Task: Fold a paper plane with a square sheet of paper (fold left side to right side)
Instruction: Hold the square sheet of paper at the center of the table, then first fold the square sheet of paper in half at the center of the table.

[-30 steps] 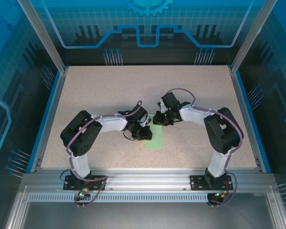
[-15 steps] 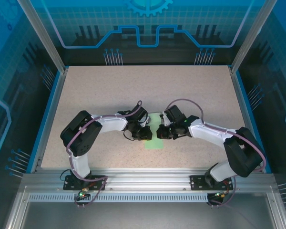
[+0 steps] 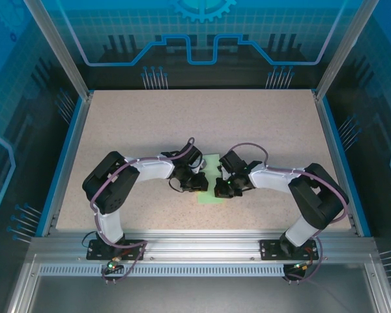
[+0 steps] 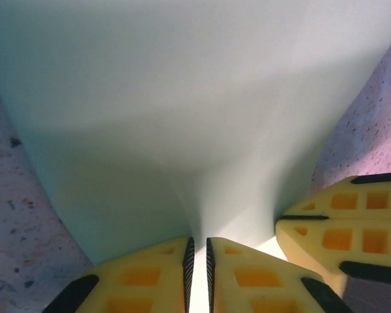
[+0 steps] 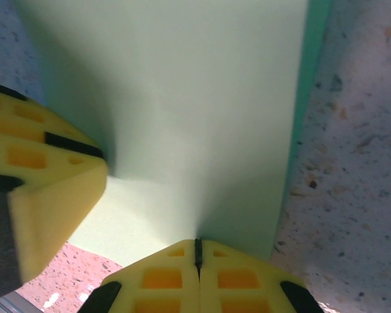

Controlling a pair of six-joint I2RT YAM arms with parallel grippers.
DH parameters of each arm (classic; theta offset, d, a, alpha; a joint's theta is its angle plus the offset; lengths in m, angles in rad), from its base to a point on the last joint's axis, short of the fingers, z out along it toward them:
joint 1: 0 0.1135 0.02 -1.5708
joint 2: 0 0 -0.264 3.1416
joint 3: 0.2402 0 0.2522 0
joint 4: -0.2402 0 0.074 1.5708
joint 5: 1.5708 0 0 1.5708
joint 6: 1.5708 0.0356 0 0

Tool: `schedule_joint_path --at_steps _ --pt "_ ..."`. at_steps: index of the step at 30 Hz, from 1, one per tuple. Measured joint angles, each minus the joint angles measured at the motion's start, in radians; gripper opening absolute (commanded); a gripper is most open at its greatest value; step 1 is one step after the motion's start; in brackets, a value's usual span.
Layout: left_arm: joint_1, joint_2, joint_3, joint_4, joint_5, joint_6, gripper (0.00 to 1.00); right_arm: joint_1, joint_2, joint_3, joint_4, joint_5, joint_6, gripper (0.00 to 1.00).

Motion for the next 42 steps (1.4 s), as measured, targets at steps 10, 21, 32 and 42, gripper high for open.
schedule_joint_path --at_steps 10,21,32,42 --pt "0.023 0.000 0.074 -0.051 -0.011 0.003 0.19 0.000 0.001 -0.004 0.002 0.003 0.003 0.03" --pt "0.042 0.049 0.113 -0.042 -0.038 0.029 0.12 0.000 0.008 0.003 -0.007 0.003 0.002 0.03" --pt "0.071 0.056 0.063 0.051 -0.042 0.030 0.08 0.000 0.018 0.018 -0.027 0.006 -0.006 0.02" --pt "0.097 0.056 0.023 0.129 0.007 0.023 0.07 0.000 0.027 0.030 -0.044 0.006 -0.018 0.02"
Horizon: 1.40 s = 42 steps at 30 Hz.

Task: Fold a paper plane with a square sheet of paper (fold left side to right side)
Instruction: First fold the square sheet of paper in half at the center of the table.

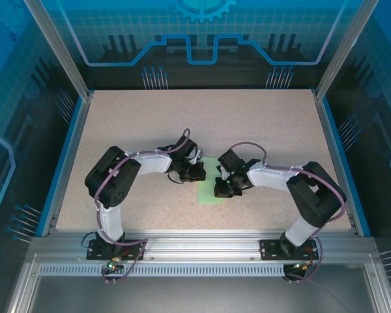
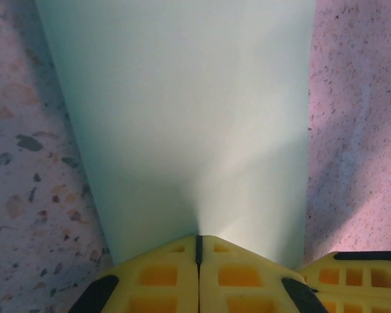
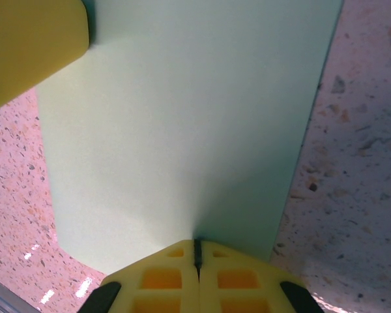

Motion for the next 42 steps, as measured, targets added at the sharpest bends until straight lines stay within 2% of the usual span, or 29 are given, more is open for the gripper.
schedule_joint_path --at_steps 8,23,35,42 --pt "0.021 0.000 -0.028 0.049 0.042 -0.023 0.08 0.000 0.001 0.000 0.000 0.000 -0.003 0.02" --pt "0.105 0.000 -0.027 0.055 0.042 -0.023 0.09 0.000 0.001 -0.003 0.008 0.000 -0.007 0.02" --pt "0.182 -0.030 -0.018 0.062 -0.019 -0.016 0.10 0.000 0.001 -0.003 0.008 -0.001 -0.007 0.02" --pt "0.168 -0.103 -0.075 0.170 0.061 -0.024 0.08 0.000 0.002 -0.002 0.008 -0.001 -0.007 0.02"
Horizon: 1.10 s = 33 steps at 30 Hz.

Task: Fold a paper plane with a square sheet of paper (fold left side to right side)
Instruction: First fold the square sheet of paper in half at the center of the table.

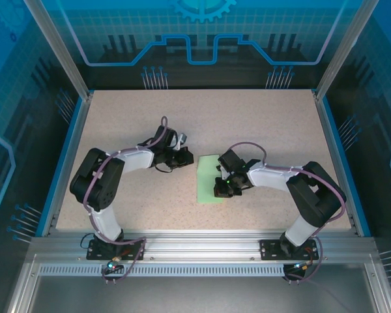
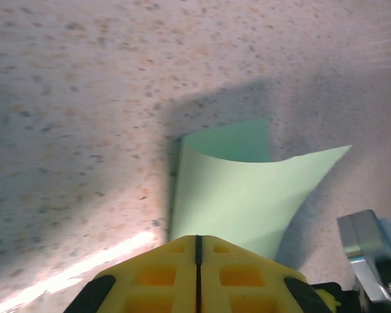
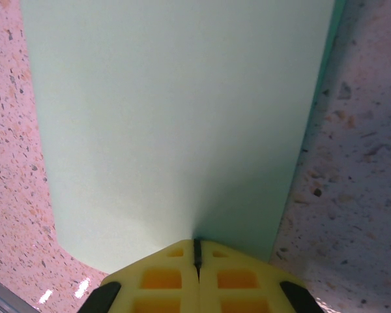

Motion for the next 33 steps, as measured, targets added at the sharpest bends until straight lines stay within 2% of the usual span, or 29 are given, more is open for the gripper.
schedule_joint_path --at_steps 9,17,33 --pt "-0.077 0.089 -0.003 0.088 0.069 -0.026 0.07 0.000 0.006 0.008 -0.010 -0.001 -0.001 0.02" --pt "-0.077 0.164 0.019 0.138 0.075 -0.053 0.06 0.000 0.011 0.015 -0.018 -0.003 -0.008 0.02" --pt "-0.074 0.170 0.029 0.157 0.038 -0.056 0.06 0.000 0.016 0.019 -0.023 -0.004 -0.013 0.02"
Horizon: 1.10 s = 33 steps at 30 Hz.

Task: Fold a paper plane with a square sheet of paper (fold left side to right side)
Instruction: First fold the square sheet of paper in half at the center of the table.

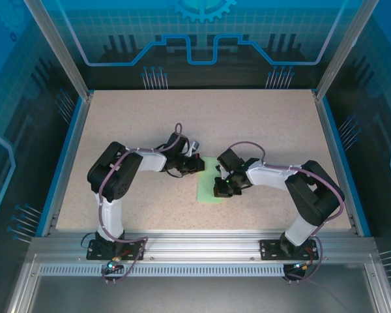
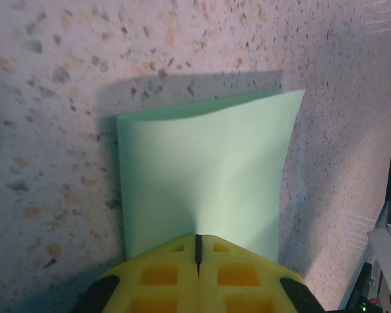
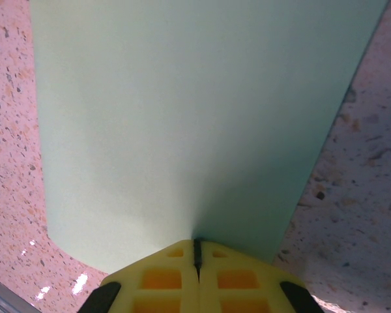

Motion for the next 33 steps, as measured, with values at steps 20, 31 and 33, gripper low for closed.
schedule_joint_path --at_steps 20,31,33 --pt "0.053 0.079 0.125 -0.003 -0.072 0.002 0.07 -0.001 -0.008 -0.013 0.015 -0.001 -0.006 0.02" --pt "0.059 0.073 0.132 -0.023 -0.078 0.016 0.11 -0.001 -0.010 -0.014 0.016 -0.001 -0.006 0.02" --pt "0.066 0.057 0.129 -0.034 -0.079 0.022 0.11 -0.001 -0.010 -0.014 0.016 -0.001 -0.006 0.02"
